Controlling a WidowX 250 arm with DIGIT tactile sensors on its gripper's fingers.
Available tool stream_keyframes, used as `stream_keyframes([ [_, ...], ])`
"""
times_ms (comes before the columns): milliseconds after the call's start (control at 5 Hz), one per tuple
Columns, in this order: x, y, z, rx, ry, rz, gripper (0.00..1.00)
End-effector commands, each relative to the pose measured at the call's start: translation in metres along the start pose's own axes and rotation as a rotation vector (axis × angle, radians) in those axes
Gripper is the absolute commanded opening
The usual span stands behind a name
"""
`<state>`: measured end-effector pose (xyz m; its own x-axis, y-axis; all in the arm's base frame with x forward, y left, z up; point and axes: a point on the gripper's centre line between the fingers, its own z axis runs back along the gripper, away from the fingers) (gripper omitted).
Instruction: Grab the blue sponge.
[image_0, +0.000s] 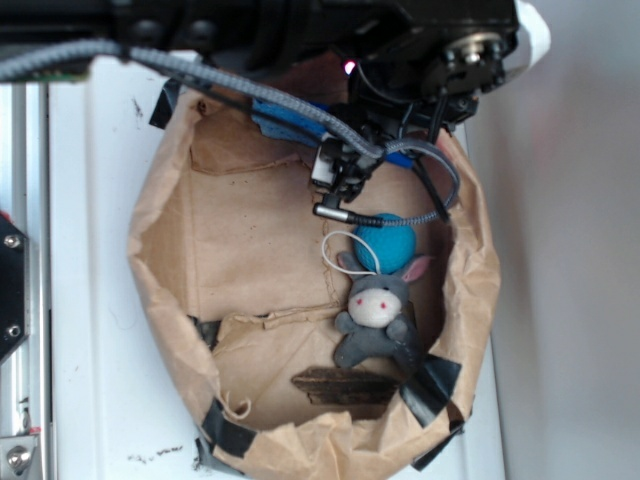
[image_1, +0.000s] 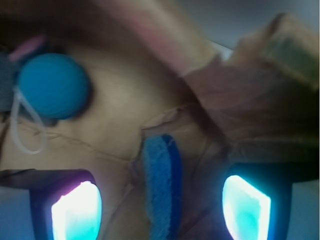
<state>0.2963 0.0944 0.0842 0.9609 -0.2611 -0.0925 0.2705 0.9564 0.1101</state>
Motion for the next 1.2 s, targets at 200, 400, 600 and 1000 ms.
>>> stream_keyframes([
  [200,0.005,-0.046,-0.016,0.056,0.043,-0.077,1.00],
  [400,0.007,-0.053,-0.018,0.051,0.053,-0.090,0.28],
  [600,0.007,-0.053,-0.016,0.076,0.044,-0.094,0.00],
  [1000,0.000,-0.038,0.022,0.001,-0.026,-0.087,1.00],
])
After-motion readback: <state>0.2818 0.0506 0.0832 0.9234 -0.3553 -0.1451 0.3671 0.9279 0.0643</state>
